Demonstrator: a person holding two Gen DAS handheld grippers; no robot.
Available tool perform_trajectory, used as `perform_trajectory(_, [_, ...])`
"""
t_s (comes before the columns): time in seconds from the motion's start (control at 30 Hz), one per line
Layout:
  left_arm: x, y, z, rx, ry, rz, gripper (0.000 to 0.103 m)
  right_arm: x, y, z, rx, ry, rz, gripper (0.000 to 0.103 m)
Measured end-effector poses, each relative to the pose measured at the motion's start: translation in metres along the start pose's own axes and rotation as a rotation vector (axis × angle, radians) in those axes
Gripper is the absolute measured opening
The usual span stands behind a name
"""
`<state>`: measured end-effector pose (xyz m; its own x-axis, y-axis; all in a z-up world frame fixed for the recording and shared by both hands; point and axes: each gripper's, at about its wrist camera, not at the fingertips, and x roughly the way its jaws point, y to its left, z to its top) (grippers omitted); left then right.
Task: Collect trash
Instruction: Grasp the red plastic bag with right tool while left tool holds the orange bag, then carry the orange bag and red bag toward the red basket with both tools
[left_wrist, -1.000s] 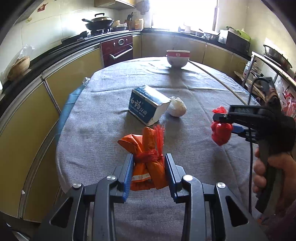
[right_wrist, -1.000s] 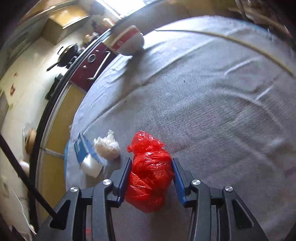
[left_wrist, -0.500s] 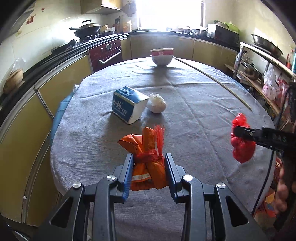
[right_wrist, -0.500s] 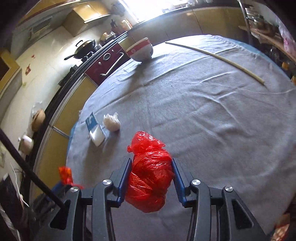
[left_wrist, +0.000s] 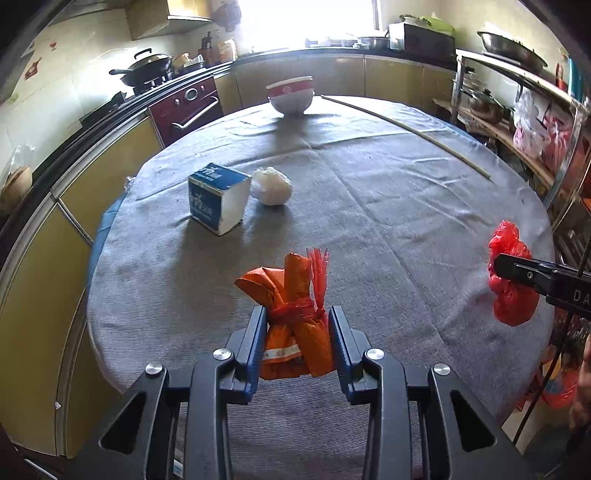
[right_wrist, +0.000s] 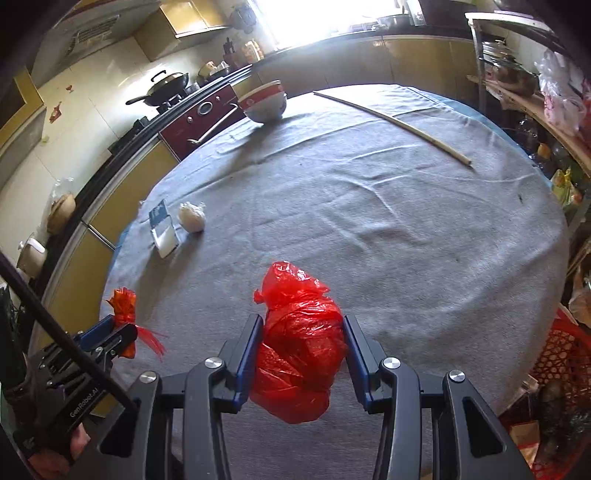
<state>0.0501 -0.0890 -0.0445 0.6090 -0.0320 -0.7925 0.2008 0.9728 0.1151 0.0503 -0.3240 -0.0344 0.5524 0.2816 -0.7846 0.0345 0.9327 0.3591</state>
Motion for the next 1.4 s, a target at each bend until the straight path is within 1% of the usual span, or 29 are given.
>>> perform_trajectory(0.1, [0.002,-0.006,0.000,0.015,0.007,0.005,0.036,0.003,-0.002,-0.003,-0.013,0.008,-0.016,0.046])
perform_trajectory(0.43, [0.008,-0.013,-0.003,0.031,0.027,0.017,0.036,0.019,-0.003,-0.014,-0.022,0.049,0.002,0.046])
perform_trajectory(1.4, [0.014,-0.015,-0.005,0.040,0.039,0.017,0.036,0.024,-0.006,-0.016,0.005,0.058,0.021,0.047])
